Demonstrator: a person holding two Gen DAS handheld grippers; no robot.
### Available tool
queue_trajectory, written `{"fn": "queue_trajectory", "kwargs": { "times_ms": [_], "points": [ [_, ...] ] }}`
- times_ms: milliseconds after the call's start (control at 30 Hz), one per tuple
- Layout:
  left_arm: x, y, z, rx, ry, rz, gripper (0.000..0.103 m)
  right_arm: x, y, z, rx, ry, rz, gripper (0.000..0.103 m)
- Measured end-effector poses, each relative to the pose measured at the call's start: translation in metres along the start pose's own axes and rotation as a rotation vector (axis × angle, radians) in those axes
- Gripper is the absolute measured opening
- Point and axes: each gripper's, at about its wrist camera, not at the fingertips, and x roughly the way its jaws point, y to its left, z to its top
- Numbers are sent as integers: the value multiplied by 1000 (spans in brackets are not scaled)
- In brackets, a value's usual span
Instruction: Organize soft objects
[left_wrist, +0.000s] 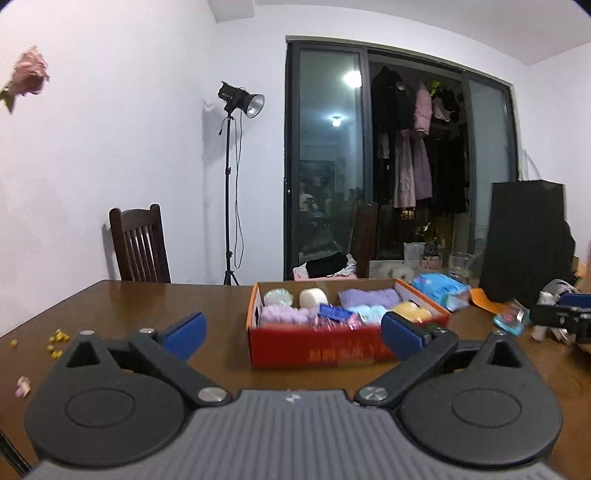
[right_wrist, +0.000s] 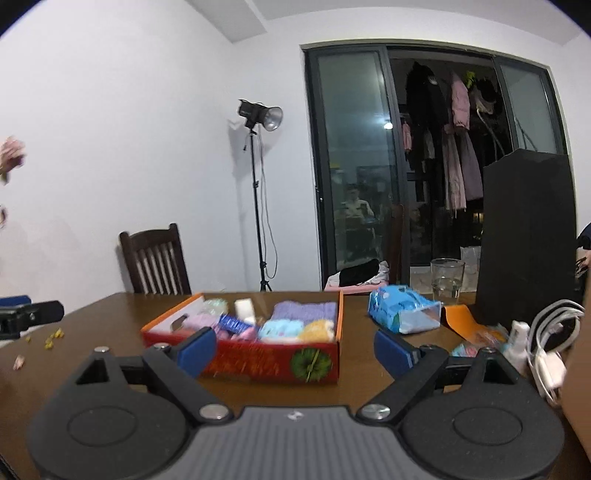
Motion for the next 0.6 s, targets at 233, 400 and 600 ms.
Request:
{"fn": "queue_trajectory", "kwargs": {
  "times_ms": [233, 400, 600],
  "points": [
    [-89, -18, -47, 27, -52, 60, 103, -75, 28, -40, -39, 48, 46, 93],
    [-132, -21, -85, 10, 35, 71, 103, -122, 52, -67, -19, 58, 47, 98],
    [-149, -10, -101, -49, 106, 105, 103, -154, 71, -106, 3, 132, 51, 99]
  ]
}}
